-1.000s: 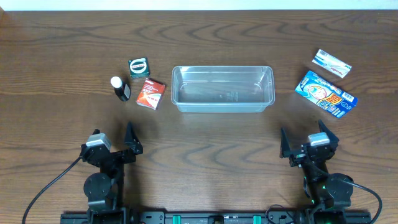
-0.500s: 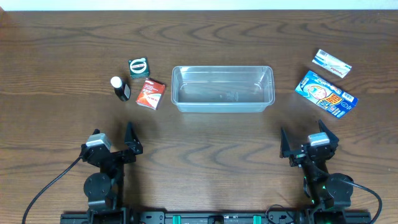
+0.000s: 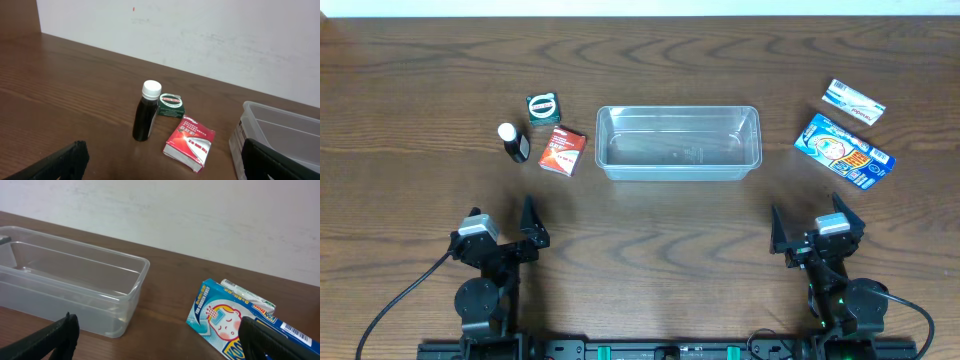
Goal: Pack container
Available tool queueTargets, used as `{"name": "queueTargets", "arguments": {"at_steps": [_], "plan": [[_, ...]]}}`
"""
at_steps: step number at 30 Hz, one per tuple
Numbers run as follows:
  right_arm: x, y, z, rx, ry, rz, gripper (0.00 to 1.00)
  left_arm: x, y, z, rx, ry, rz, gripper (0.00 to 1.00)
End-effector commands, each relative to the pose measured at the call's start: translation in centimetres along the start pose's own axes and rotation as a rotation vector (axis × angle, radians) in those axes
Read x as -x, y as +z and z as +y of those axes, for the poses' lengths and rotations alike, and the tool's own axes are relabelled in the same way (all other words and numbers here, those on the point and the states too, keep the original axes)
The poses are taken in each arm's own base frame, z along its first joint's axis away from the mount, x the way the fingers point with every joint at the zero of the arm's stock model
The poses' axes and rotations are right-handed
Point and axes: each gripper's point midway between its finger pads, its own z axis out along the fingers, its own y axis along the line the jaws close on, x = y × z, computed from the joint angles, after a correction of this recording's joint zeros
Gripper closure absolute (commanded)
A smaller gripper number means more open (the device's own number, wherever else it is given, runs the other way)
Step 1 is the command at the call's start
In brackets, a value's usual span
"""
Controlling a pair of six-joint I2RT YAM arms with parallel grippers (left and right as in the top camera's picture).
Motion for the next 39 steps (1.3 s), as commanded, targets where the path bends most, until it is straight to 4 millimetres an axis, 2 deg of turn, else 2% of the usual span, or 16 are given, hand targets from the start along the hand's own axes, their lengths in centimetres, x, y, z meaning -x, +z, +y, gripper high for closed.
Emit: {"name": "queueTargets", "arguments": {"at_steps": [1, 10, 13, 15, 18, 21, 25, 29, 33, 36, 39], "plan": [[0.0, 0.0, 0.1, 0.004, 0.014, -0.005, 0.01, -1.5, 0.1, 0.8, 0.031, 0.013, 0.047, 0.02], [0.0, 0.0, 0.1, 0.002, 0.012, -0.005, 0.01, -1.5, 0.1, 0.8, 0.031, 0.013, 0.047, 0.02], [-0.1, -0.1, -1.1, -0.071, -0.04, 0.005, 0.01, -1.5, 0.1, 0.8, 0.031, 0.013, 0.047, 0.02], [0.3, -0.1, -1.1, -0.069, -0.041, -0.013, 0.01, -1.5, 0.1, 0.8, 0.031, 0.013, 0.047, 0.02], [2.3, -0.3, -1.2, -0.072, -0.049, -0.085, 0.01, -1.5, 0.1, 0.8, 0.031, 0.013, 0.047, 0.02], [5.8, -1.1, -2.0, -0.101, -0.058, -0.164, 0.01, -1.5, 0.1, 0.8, 0.031, 0.013, 0.047, 0.02], [8.8, -1.4, -3.6, -0.153, -0.057, -0.145, 0.01, -1.5, 0.1, 0.8, 0.031, 0.013, 0.047, 0.02], [10.6, 0.8, -5.4, -0.173, -0.039, -0.019, 0.01, -1.5, 0.1, 0.8, 0.031, 0.013, 0.047, 0.02], [11.9, 4.7, -7.2, -0.142, 0.029, 0.167, 0.01, -1.5, 0.1, 0.8, 0.031, 0.013, 0.047, 0.02], [12.1, 7.7, -8.0, -0.081, 0.1, 0.32, 0.01, -1.5, 0.1, 0.8, 0.031, 0.013, 0.047, 0.02], [11.5, 10.2, -8.7, -0.037, 0.152, 0.463, 0.01, -1.5, 0.1, 0.8, 0.031, 0.013, 0.047, 0.02]]}}
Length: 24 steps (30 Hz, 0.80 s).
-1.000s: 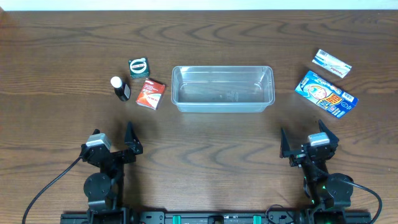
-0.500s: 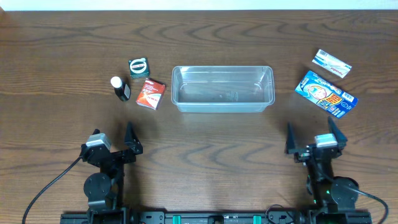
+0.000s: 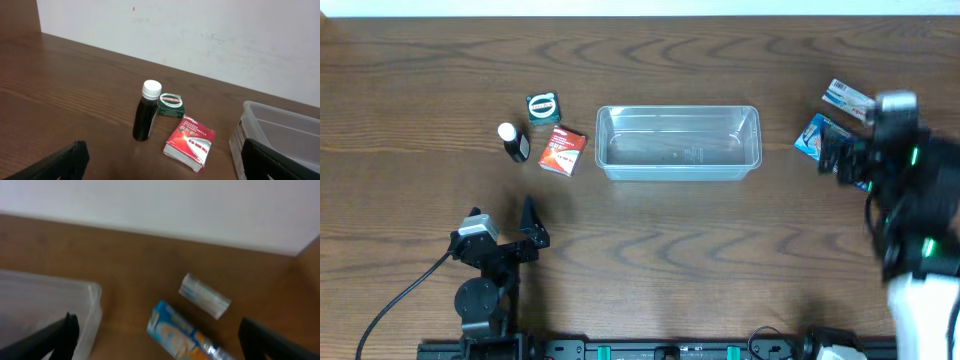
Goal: Pack container
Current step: 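Reach right gripper to the blue box and grasp it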
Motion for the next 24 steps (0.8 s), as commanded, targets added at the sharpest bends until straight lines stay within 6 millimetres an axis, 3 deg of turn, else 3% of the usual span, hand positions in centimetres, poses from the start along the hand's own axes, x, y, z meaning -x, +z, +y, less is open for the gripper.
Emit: {"name": "queueTargets", "arguments": {"at_steps": [1, 4, 10, 19, 24], "plan": [[1.7, 2.2, -0.2, 0.064, 0.047, 0.079, 0.01, -1.5, 0.1, 0.8, 0.031, 0.013, 0.046, 0.02], [1.0, 4.8, -0.9, 0.058, 0.061, 0.156, 0.01, -1.5, 0.1, 0.8, 0.031, 0.013, 0.046, 0.02], [-3.6, 8.3, -2.8, 0.005, -0.037, 0.322, 0.01, -1.5, 0.1, 0.8, 0.031, 0.013, 0.046, 0.02], [-8.1, 9.2, -6.5, -0.048, -0.096, 0.472, 0.01, -1.5, 0.1, 0.8, 0.031, 0.013, 0.046, 0.02], [-10.3, 10.4, -7.1, -0.032, -0.094, 0.529, 0.01, -1.5, 0.1, 0.8, 0.031, 0.013, 0.046, 0.02]]}}
